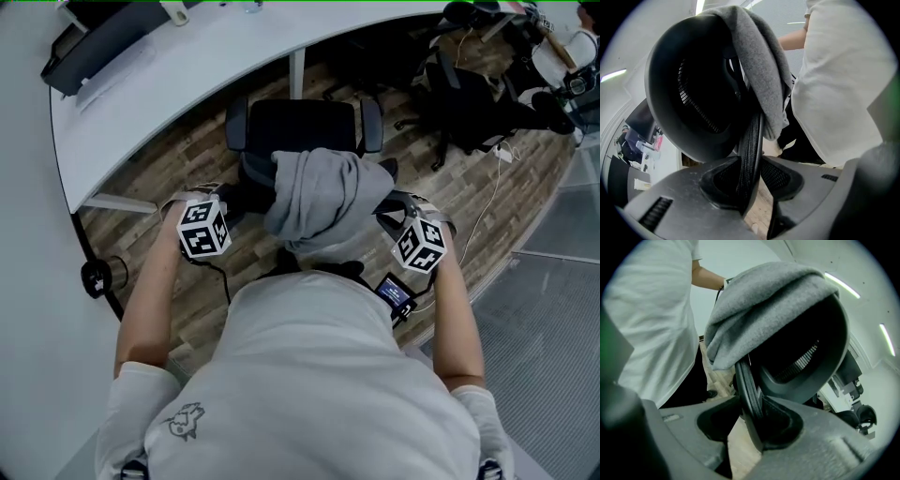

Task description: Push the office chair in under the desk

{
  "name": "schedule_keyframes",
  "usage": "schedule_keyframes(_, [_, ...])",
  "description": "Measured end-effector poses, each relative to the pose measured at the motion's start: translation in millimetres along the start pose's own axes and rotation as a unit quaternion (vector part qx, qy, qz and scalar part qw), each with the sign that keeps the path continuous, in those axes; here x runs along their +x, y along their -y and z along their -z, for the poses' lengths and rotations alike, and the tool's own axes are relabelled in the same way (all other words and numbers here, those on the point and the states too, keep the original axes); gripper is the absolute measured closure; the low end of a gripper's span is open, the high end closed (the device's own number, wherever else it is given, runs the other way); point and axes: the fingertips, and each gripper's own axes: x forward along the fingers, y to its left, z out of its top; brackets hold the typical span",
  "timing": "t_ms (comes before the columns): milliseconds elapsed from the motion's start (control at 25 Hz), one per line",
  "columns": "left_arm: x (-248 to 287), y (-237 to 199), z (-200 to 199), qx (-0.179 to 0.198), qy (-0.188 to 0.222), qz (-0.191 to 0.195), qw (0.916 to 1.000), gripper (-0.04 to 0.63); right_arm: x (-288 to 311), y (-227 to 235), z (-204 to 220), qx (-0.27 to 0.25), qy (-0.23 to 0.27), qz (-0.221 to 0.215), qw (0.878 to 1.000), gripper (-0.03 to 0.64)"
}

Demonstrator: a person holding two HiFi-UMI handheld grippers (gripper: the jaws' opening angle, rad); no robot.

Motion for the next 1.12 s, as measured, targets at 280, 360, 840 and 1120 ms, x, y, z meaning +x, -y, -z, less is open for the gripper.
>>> schedule_keyframes(280, [-23, 17, 45, -0.040, -0.005, -0.011, 0.9991, 0.468, 21, -2, -47, -0.038, 0.014, -0.023, 0.999, 0.474])
schedule_keyframes(360, [-29, 25, 56, -0.051, -0.009, -0.015, 0.9985, 0.468, 27, -5, -59, -0.049, 0.019, -0.029, 0.998, 0.474])
schedule_keyframes(840, [-60, 72, 119, -0.114, -0.021, -0.051, 0.9920, 0.465, 57, -26, -127, -0.110, 0.041, -0.062, 0.991, 0.474])
schedule_keyframes(1120, [-78, 95, 154, -0.153, -0.032, -0.074, 0.9849, 0.460, 73, -36, -168, -0.147, 0.055, -0.079, 0.984, 0.476])
